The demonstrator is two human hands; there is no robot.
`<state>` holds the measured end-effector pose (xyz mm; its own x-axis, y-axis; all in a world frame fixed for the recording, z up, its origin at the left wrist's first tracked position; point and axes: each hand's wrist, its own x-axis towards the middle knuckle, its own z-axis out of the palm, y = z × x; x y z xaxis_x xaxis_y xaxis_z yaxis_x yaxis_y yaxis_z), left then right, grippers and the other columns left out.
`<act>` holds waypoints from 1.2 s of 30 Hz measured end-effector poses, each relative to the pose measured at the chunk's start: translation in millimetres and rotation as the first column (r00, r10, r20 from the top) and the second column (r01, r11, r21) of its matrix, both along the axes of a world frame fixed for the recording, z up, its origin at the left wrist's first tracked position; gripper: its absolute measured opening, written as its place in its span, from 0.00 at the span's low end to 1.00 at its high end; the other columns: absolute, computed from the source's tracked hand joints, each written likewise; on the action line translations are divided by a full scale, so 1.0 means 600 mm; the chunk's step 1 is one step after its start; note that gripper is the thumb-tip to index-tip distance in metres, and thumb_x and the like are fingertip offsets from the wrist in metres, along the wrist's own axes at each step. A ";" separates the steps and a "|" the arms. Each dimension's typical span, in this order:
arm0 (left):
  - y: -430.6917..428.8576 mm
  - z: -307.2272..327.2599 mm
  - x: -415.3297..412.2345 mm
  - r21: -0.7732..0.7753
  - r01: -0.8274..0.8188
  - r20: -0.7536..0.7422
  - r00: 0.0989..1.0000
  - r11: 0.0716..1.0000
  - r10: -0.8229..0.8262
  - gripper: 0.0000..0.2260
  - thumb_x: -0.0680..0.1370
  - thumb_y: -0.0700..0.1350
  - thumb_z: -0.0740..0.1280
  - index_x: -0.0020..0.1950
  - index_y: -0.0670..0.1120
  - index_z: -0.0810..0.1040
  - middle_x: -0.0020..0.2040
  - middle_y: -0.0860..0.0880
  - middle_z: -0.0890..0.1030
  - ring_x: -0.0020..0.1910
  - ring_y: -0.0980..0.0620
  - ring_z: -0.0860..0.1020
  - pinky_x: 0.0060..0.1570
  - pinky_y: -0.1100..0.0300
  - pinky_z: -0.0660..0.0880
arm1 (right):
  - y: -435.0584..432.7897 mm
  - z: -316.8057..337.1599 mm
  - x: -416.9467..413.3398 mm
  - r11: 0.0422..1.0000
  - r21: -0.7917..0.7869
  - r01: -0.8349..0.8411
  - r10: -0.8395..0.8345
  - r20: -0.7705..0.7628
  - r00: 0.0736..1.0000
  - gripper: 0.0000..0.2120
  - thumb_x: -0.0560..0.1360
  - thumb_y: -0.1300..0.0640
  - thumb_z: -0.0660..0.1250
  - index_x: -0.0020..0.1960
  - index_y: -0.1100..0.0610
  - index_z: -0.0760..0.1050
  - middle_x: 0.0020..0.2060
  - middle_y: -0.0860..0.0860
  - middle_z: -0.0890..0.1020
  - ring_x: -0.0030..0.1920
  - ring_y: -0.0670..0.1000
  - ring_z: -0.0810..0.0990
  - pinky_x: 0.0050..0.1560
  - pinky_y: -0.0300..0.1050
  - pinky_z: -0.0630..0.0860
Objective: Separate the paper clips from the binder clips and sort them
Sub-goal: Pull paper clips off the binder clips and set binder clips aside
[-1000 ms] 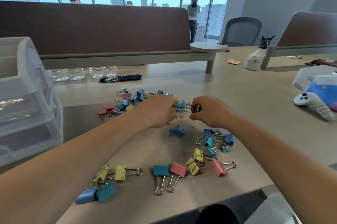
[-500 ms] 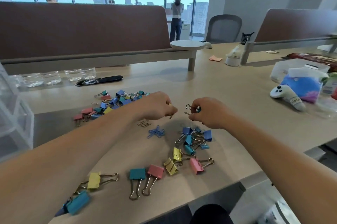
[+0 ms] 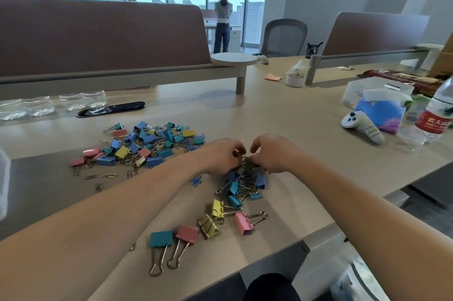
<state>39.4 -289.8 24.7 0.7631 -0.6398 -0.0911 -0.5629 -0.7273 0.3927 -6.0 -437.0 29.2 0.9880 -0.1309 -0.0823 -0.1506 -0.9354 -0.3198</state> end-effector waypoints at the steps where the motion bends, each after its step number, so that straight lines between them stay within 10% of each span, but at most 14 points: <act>1: 0.000 0.001 0.000 -0.009 0.009 -0.004 1.000 1.000 -0.009 0.18 0.80 0.43 0.64 0.70 0.49 0.71 0.66 0.48 0.75 0.62 0.49 0.74 0.60 0.58 0.70 | -0.002 0.001 -0.001 1.000 0.008 0.008 -0.008 0.011 1.000 0.14 0.78 0.54 0.66 0.63 0.55 0.76 0.53 0.53 0.78 0.44 0.52 0.80 0.43 0.44 0.77; 6: 0.000 0.008 -0.001 -0.076 0.039 -0.047 0.998 0.996 -0.042 0.20 0.79 0.43 0.64 0.71 0.50 0.69 0.68 0.50 0.74 0.64 0.51 0.72 0.61 0.58 0.68 | -0.013 0.005 -0.006 0.996 0.073 0.050 -0.054 0.050 0.997 0.12 0.79 0.56 0.61 0.60 0.56 0.76 0.43 0.54 0.82 0.34 0.52 0.84 0.34 0.44 0.80; 12: 0.009 0.016 -0.013 -0.044 0.067 0.002 0.998 0.997 -0.067 0.21 0.80 0.39 0.59 0.72 0.52 0.69 0.71 0.51 0.71 0.68 0.52 0.69 0.65 0.57 0.65 | -0.023 0.012 -0.018 0.996 -0.056 0.075 -0.068 0.130 0.989 0.12 0.79 0.57 0.60 0.59 0.54 0.78 0.59 0.52 0.78 0.55 0.54 0.77 0.53 0.46 0.74; 21: 0.081 0.040 -0.023 -0.038 0.014 0.166 0.986 0.999 -0.007 0.12 0.82 0.43 0.60 0.63 0.50 0.77 0.60 0.53 0.78 0.55 0.57 0.75 0.56 0.62 0.71 | 0.043 0.023 -0.017 1.000 -0.007 -0.029 0.030 0.254 0.967 0.08 0.78 0.55 0.62 0.54 0.51 0.79 0.49 0.48 0.81 0.48 0.49 0.77 0.52 0.46 0.77; 36: 0.203 0.011 -0.015 0.176 -0.149 0.056 0.988 0.973 0.141 0.16 0.76 0.48 0.70 0.63 0.48 0.76 0.57 0.50 0.78 0.53 0.51 0.76 0.57 0.54 0.75 | 0.187 0.002 0.027 0.922 -0.098 -0.375 0.365 -0.105 0.925 0.22 0.75 0.55 0.70 0.69 0.52 0.74 0.61 0.50 0.79 0.58 0.53 0.78 0.60 0.49 0.76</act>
<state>30.4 -168.2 31.1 0.8524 -0.4981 -0.1592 -0.4596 -0.8588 0.2263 10.3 -324.7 30.7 0.9579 0.2293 -0.1728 0.1918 -0.9589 -0.2092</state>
